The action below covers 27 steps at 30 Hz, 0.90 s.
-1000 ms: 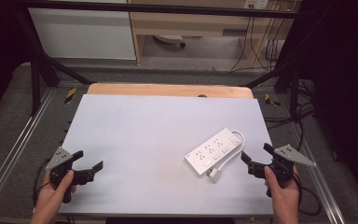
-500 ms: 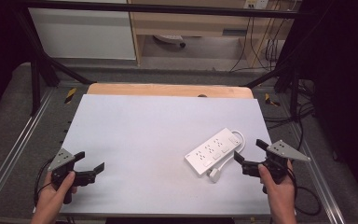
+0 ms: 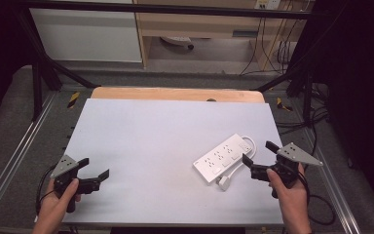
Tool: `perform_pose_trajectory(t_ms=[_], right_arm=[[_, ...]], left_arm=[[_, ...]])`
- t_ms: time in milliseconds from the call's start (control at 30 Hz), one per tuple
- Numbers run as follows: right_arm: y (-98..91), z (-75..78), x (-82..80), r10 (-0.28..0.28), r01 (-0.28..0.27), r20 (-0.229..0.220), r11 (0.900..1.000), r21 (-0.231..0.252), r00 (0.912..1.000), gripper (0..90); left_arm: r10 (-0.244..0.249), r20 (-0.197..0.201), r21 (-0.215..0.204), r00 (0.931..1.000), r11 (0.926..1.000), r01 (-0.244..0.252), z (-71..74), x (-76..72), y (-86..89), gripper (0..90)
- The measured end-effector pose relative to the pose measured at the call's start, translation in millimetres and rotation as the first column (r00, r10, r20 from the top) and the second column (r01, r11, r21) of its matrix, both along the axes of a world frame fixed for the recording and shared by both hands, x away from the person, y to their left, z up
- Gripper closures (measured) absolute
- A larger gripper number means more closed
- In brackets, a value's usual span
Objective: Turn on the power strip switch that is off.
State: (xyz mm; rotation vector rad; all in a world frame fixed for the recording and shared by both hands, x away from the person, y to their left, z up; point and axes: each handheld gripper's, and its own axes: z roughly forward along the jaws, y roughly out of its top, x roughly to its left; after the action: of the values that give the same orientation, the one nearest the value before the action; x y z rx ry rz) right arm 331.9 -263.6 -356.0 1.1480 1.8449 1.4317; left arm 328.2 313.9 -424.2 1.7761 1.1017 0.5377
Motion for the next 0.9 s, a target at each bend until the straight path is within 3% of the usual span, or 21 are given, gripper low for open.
perform_pose_trajectory(t_ms=[433, 633, 900], right_arm=[[17.3, 2.9, 12.5, 0.027, -0.028, -0.041, 0.9991, -0.031, 0.9988, 2.3], [25.6, 0.7, 18.2, 0.035, -0.037, -0.04, 0.9985, -0.04, 0.9986, 3.8], [36.9, -4.4, 25.2, 0.033, -0.035, -0.033, 0.998, -0.053, 0.9989, 12.4]], left_arm=[[-0.007, -0.004, 0.004, 1.0, 1.0, 0.007, -0.9, -0.4, -0.3, 6.7], [-0.003, -0.004, 0.004, 1.0, 1.0, 0.003, -0.9, -0.4, 0.4, 6.7], [-0.007, 0.0, 0.004, 1.0, 1.0, 0.007, -0.8, -0.4, 0.4, 6.7]])
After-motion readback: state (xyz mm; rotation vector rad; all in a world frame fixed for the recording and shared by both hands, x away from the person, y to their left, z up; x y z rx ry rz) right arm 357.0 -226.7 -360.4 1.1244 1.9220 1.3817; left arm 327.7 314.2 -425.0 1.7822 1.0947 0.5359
